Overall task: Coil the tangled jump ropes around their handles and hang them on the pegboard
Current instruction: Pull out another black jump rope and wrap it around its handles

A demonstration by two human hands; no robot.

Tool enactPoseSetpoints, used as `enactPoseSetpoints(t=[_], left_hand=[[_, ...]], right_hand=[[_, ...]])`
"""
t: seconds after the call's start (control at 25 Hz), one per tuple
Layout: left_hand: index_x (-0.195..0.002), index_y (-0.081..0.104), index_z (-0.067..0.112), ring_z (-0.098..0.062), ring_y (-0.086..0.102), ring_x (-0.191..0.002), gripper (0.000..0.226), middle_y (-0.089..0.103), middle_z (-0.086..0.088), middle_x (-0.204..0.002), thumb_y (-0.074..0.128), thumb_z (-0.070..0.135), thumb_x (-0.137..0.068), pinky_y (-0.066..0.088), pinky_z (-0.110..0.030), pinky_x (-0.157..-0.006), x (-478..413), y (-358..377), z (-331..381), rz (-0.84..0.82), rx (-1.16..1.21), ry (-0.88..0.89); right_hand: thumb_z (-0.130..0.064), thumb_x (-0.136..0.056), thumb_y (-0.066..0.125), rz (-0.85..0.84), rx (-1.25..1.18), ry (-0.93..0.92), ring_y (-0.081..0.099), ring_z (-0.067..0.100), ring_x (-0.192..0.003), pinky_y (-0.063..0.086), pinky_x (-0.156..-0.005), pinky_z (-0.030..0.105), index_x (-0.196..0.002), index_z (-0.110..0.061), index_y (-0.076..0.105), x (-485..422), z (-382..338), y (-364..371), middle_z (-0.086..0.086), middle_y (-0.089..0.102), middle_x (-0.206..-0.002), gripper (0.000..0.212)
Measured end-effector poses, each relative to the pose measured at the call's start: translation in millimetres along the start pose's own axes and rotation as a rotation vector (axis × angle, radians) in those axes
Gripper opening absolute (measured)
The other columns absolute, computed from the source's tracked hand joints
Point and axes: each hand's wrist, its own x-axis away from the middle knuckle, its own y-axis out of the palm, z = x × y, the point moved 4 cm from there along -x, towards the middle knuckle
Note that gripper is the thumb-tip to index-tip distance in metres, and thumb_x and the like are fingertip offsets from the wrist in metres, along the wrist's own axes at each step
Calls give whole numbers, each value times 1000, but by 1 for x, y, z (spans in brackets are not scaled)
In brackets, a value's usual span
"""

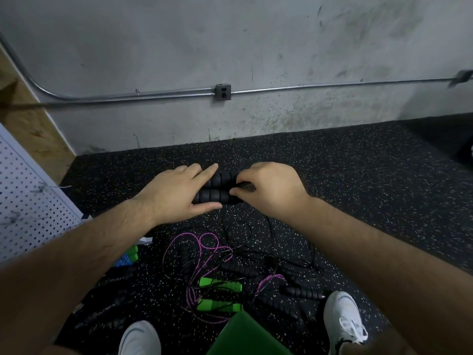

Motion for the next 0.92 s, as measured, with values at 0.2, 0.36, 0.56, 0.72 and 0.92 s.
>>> enactPoseSetpoints(t=[0.2, 0.36, 0.56, 0.72, 0.92], left_hand=[[-149, 34, 24, -15, 55, -99, 89, 54, 6, -114, 20, 84, -84, 54, -34, -83, 2, 3, -5, 44, -8, 47], [-144, 39, 28, -13, 53, -95, 87, 53, 10, -108, 18, 88, -83, 54, -36, -83, 3, 0, -3, 31, 85, 85], [-142, 42, 32, -7, 49, -96, 75, 49, 17, -105, 41, 81, -85, 53, -33, -85, 4, -15, 19, 71, 302, 144], [-143, 46, 23, -16, 53, -94, 77, 57, 5, -107, 42, 76, -89, 52, -36, -82, 1, -26, 28, 239, 167, 96], [-147, 45, 16, -27, 55, -95, 77, 59, -8, -111, 35, 70, -92, 48, -42, -75, 1, -11, 14, 265, -142, -37]], right_hand=[[-35, -95, 52, -59, 18, -130, 61, 14, -79, 51, -66, 29, -106, -27, 68, 0, -1, -18, -11, 61, -92, 21], [-33, -96, 60, -112, -67, -99, 57, 3, -86, 50, -76, 25, -108, -34, 70, -10, 11, -36, -20, 57, -95, 16], [-25, -94, 68, -183, -596, 137, 67, 10, -97, 53, -96, 34, -105, -37, 76, -20, 41, -24, -23, 69, -98, 18], [-4, -99, 56, -316, -988, 389, 67, 21, -97, 53, -98, 46, -99, -24, 73, 0, 40, 31, -2, 73, -102, 26], [-34, -109, 34, -488, -830, 381, 47, 10, -56, 40, -50, 22, -104, -16, 60, 30, -7, 60, 0, 55, -74, 32]])
